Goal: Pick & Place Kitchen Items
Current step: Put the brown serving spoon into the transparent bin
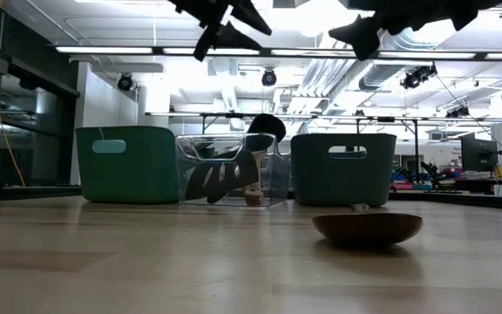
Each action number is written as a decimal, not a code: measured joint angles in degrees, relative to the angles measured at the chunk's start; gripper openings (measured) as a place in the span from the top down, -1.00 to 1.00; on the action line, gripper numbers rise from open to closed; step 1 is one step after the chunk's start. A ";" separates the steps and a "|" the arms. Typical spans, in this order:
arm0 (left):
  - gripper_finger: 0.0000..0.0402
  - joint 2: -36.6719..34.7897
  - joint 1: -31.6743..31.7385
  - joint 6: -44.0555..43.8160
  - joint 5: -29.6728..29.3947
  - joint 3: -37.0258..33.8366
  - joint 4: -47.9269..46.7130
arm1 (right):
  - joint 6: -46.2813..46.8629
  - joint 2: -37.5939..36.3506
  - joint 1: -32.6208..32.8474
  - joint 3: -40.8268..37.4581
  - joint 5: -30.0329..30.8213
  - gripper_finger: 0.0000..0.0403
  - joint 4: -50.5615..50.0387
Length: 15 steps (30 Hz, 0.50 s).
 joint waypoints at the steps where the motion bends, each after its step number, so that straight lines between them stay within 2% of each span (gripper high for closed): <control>1: 0.18 -0.34 -0.71 -0.56 -0.70 -0.04 -0.52 | -2.72 0.00 1.14 0.00 0.03 -0.52 -1.87; 8: 0.19 -0.67 -6.35 -3.85 -7.49 0.00 -0.69 | -20.52 1.06 9.38 0.00 1.89 -0.52 -11.25; 11: 0.19 -0.67 -8.78 -5.45 -9.41 0.02 -1.25 | -23.44 2.29 14.15 0.00 7.39 -0.52 -11.61; 15: 0.18 -1.02 -12.84 -6.60 -15.00 0.00 -3.54 | -21.97 5.05 20.55 1.01 16.38 -0.52 -12.64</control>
